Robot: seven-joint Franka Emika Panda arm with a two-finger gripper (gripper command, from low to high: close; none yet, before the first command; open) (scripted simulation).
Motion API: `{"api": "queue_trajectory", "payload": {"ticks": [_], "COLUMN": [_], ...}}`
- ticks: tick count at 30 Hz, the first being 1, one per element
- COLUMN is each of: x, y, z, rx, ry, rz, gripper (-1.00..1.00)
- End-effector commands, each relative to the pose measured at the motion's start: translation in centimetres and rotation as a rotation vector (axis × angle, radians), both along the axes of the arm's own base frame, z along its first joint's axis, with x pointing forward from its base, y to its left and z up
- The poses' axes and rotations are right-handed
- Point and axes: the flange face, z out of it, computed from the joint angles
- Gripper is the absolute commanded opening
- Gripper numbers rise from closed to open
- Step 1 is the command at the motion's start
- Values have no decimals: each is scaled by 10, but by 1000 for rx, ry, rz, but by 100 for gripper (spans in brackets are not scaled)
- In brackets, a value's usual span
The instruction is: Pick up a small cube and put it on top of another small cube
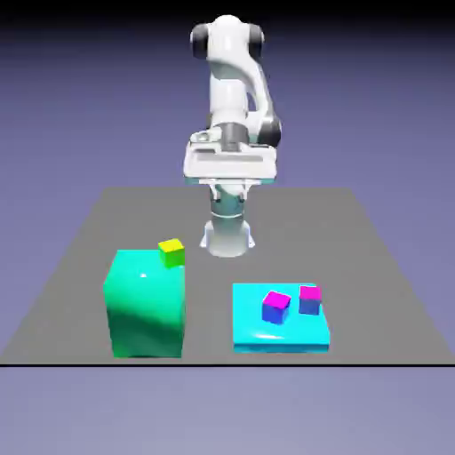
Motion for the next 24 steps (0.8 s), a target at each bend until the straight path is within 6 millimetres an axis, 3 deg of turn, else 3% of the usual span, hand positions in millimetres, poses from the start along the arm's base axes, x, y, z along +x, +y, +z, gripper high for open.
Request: {"api": "queue_trajectory", "payload": {"ticks": [1, 7, 14, 24], "x": [1, -6, -33, -86], "y": [3, 13, 9, -13], "z": [-13, -90, -170, -254], "rx": [-42, -288, -562, -949], "ry": [48, 339, 662, 1031], "rz": [25, 176, 358, 646], "gripper": [0, 0, 0, 0]}}
